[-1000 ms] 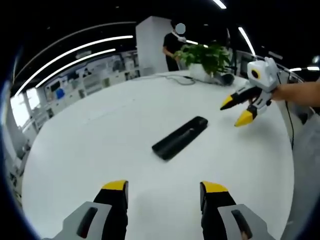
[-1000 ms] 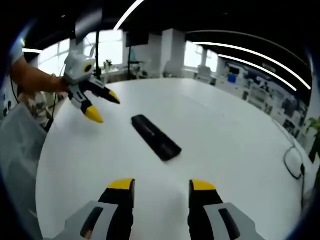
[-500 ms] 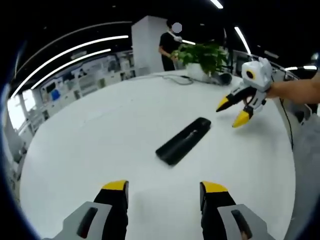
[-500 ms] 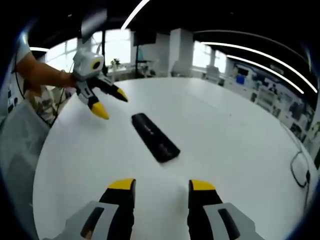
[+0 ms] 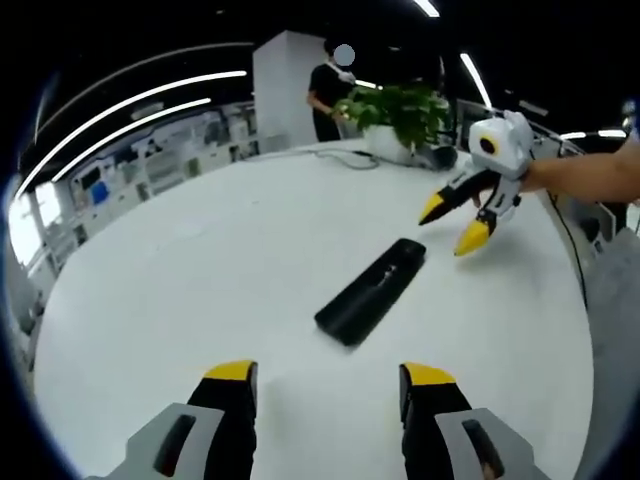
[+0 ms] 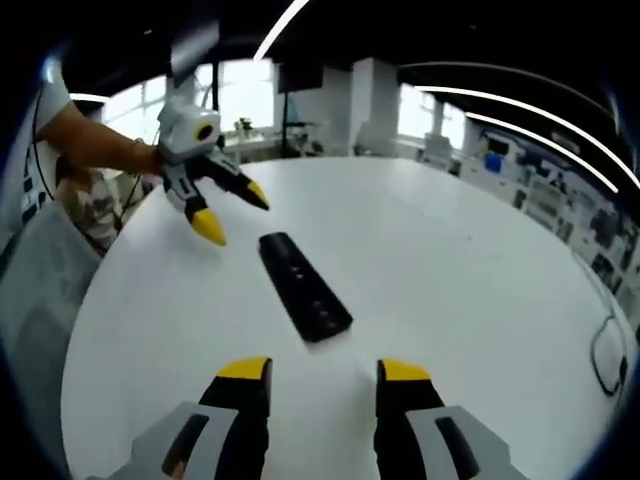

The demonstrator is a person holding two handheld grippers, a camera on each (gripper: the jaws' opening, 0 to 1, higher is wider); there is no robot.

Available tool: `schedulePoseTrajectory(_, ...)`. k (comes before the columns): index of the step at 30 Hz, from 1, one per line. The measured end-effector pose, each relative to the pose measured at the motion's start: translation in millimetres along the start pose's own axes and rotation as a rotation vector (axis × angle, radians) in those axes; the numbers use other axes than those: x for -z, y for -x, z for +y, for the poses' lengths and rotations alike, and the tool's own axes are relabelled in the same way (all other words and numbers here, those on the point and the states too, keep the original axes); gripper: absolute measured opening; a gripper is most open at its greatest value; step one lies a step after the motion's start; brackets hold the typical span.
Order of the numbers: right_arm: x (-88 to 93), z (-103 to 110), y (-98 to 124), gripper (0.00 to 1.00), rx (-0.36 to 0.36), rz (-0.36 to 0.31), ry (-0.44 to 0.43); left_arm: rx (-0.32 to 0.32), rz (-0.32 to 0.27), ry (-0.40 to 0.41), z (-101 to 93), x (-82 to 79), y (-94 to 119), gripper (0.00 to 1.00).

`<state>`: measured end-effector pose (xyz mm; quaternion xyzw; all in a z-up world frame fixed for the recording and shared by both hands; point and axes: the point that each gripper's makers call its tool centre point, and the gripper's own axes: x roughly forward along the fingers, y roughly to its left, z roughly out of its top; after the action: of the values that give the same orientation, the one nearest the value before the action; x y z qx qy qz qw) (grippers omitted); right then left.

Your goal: Press the specified remote control buttons in sequence, fully releasing each button before pressing the next.

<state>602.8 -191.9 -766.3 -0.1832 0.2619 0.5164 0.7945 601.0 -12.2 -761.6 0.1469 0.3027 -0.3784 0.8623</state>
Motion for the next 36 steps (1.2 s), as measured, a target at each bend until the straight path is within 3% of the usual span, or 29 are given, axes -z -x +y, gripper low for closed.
schedulePoseTrajectory(15, -4.2, -5, -11, 0.38, -0.048, 0.006, 0.03, 0.068, -0.008, 0.022, 0.7, -2.9, -13, 0.58)
schedulePoseTrajectory(36, -13.8, -6, -29, 0.37, -0.129, 0.022, 0.099, 0.184, -0.018, -0.06, -8.1, -11.0, -28, 0.58)
